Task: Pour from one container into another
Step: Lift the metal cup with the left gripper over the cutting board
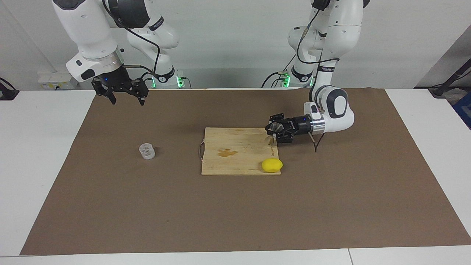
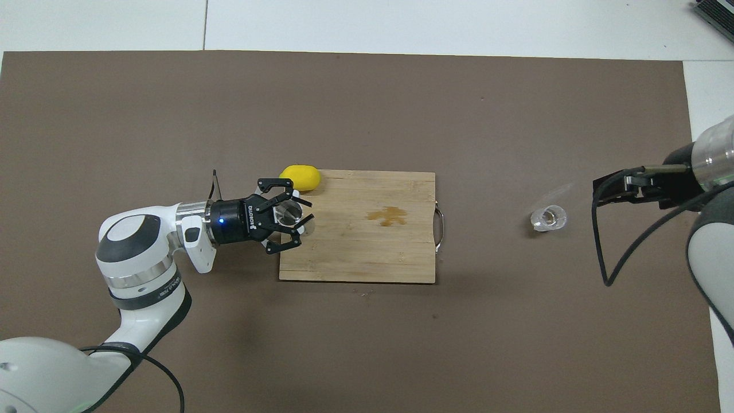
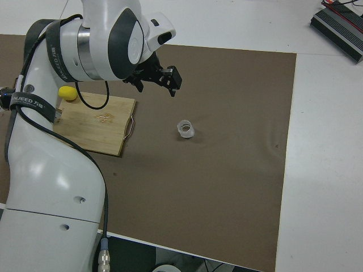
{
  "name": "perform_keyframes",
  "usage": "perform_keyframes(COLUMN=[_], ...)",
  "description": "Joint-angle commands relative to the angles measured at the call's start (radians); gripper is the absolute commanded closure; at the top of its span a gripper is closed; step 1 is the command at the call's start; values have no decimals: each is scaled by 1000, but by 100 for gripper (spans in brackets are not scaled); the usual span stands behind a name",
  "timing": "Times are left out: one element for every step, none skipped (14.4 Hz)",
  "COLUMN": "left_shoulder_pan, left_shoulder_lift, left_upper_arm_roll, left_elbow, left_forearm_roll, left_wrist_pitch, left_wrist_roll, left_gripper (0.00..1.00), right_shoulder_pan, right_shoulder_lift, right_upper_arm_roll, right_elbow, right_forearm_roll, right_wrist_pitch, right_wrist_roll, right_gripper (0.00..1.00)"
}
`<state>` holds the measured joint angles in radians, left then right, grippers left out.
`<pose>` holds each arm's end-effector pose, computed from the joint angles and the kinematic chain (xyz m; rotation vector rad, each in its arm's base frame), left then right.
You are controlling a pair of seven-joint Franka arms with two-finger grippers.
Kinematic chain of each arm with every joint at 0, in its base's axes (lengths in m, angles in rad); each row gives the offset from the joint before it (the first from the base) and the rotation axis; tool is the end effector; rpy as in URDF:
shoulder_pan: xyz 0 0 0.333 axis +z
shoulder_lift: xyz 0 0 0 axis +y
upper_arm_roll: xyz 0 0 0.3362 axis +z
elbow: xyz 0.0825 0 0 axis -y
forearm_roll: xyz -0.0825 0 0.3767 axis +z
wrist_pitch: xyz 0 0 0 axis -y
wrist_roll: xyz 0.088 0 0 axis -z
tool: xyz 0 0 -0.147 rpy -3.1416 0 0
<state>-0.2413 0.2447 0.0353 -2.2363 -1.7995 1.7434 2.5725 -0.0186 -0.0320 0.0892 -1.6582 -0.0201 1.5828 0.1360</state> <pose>0.5120 -0.2365 0.3210 1.2383 -1.2327 1.3171 0.5328 0.0354 0.5825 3.1120 -0.1009 -0.0637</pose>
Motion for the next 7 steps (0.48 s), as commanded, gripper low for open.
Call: perform_keyframes(left_shoulder_pan=[-100,-133,-160,-197,-234,-266,-292], left_shoulder_lift=[-33,-33,-30,-27,-24,-21,-18], left_upper_arm_roll=[15,15,15,14,15,15,14], left_elbow=[-25,-20,-16,-11,-6,-2,7], left_forearm_roll=[-121,-165,-207,-251,-306,-357,-394], left_wrist_pitch=[88,114,152,188,220,250,280], left_wrist_roll=[24,40,64,80,90,106,116], left_gripper=[100,100,100,100,100,100,100], right_shoulder_pan=[-11,-11,-11,-11,-11,-11,-11], right_shoulder_lift=[-25,-25,-25,-25,-25,-25,-26], right_upper_arm_roll=[3,3,3,3,3,3,3], right_elbow=[-26,-26,-26,-26,-26,-26,-26], right_forearm_roll=[20,20,20,20,20,20,20], right_wrist_pitch=[2,2,2,2,2,2,2], right_wrist_roll=[8,8,8,8,8,8,8], right_gripper=[0,0,0,0,0,0,0])
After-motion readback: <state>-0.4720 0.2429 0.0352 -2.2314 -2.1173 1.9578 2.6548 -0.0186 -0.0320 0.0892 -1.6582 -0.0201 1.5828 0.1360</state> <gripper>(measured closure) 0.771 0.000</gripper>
